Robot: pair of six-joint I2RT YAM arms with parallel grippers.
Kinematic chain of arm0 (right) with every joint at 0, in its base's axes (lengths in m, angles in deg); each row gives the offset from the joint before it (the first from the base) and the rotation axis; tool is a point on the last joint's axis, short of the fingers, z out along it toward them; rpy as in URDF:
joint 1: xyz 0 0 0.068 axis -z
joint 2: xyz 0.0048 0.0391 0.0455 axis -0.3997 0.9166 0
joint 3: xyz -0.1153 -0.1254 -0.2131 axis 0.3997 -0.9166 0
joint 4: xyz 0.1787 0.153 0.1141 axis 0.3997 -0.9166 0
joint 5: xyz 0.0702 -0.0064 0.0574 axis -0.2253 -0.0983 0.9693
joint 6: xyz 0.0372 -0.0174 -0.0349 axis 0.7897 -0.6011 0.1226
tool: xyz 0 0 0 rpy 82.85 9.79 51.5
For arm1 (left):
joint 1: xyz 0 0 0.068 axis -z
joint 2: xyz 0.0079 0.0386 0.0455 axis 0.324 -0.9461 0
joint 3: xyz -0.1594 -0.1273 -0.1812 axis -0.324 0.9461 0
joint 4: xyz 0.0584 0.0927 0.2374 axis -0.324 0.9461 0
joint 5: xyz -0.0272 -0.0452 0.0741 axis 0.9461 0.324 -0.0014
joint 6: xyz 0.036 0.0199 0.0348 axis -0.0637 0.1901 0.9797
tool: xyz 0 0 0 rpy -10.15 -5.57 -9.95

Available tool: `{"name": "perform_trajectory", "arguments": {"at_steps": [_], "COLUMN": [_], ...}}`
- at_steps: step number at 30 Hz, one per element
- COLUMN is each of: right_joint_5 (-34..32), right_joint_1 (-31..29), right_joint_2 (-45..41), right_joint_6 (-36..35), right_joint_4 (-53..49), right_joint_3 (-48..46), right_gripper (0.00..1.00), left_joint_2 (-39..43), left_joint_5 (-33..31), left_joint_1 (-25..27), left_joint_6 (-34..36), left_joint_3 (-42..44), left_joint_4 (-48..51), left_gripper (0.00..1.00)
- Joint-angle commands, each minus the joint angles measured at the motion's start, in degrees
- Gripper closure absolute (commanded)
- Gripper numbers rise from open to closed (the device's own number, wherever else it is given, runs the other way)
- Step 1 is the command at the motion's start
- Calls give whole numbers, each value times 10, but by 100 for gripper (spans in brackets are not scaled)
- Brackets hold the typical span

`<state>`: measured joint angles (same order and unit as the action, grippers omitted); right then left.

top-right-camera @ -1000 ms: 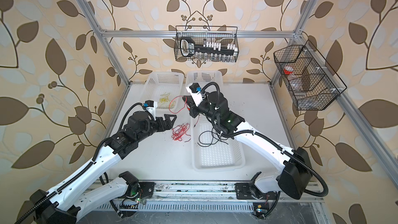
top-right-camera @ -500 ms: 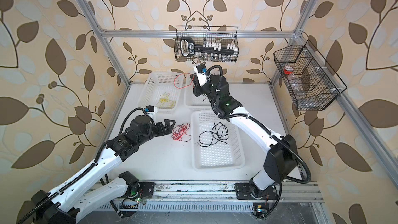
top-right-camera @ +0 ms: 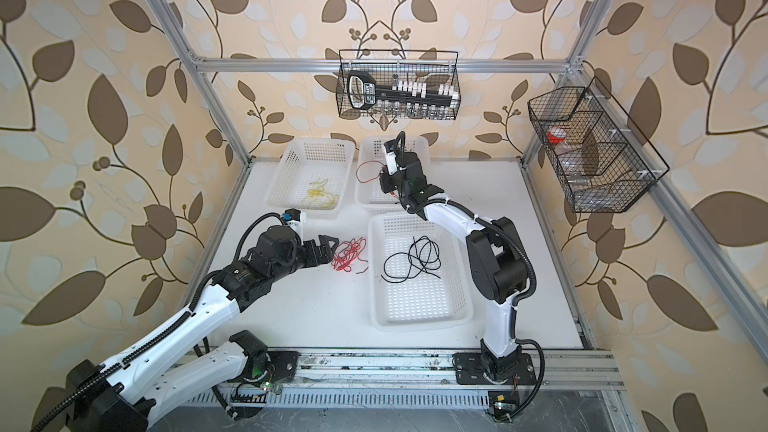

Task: Untangle the cables
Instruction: 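Carry the red wire with the right gripper into the farther empty basket, then release the red wire in the basket and draw the right gripper back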

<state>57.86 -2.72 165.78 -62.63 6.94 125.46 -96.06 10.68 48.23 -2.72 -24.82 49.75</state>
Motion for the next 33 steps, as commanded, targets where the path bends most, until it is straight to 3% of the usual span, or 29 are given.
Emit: {"name": "perform_trajectory", "arguments": {"at_steps": [1,14,21,33], "right_joint_5": [-15,18,60,-5], "right_joint_1": [8,19,-1,-118], "right_joint_2": [13,-11,-91,-232], "right_joint_6": [30,40,27,2], "right_joint_4": [-23,-42,-38,-47], "right_joint_3": [8,-30,-92,-217], "right_gripper": [93,62,58,52], "left_joint_2": [-22,-120,-138,-214], "left_joint_5": [-26,-18,-27,-7], "left_joint_1": [5,5,5,4], "left_joint_6": [-13,-19,-16,-14], "left_joint_3": [-11,-27,-27,-47], "left_joint_4": [17,35,24,1], "left_gripper": [1,4,7,20]}}
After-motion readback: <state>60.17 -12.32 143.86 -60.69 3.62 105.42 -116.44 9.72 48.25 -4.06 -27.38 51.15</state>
